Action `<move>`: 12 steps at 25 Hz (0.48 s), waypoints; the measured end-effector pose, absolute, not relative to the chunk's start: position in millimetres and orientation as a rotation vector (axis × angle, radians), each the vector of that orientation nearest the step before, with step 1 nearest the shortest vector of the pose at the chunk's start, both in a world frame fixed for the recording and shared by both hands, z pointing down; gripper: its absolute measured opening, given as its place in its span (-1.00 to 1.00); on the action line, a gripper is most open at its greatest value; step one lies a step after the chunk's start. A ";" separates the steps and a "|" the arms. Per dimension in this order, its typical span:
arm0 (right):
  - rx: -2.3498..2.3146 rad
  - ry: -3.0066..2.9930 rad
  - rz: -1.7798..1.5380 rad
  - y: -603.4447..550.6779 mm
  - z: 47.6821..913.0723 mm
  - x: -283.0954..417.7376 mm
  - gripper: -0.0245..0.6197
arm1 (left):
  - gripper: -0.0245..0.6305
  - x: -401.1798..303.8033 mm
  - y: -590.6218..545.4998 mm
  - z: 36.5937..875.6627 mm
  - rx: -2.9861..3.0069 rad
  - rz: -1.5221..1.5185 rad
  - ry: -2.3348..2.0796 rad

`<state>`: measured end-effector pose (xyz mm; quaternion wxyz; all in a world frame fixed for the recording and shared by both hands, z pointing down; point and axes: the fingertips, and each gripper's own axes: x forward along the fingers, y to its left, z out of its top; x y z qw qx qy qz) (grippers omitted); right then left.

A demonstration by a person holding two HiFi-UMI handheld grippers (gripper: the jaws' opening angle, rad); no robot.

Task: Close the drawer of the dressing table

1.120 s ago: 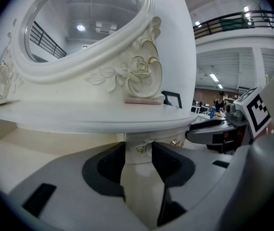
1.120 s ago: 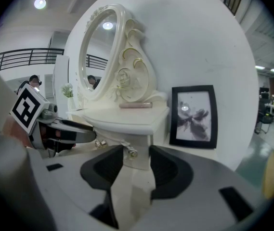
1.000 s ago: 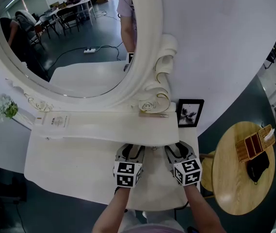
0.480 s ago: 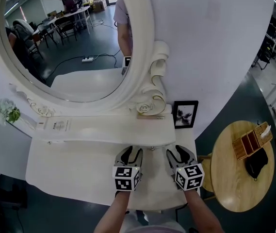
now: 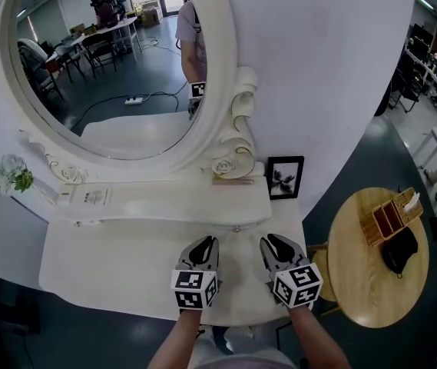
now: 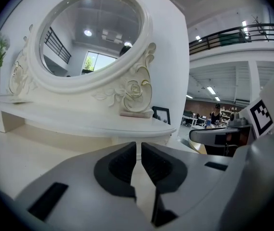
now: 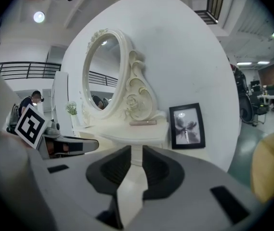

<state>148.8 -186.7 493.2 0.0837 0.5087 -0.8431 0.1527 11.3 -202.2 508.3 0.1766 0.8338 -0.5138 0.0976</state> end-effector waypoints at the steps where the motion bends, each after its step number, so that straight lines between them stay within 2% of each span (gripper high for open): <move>1: 1.520 -2.521 0.451 -183.8 490.3 148.5 -0.70 | -0.83 11.5 -199.9 505.2 2.368 0.268 -1.454; 5: 1.531 -2.533 0.448 -171.7 482.8 147.4 -0.84 | -0.88 10.8 -190.3 495.5 2.387 0.246 -1.455; 12: 1.529 -2.567 0.443 -155.0 471.0 143.2 -0.91 | -0.92 10.0 -174.8 484.6 2.411 0.217 -1.446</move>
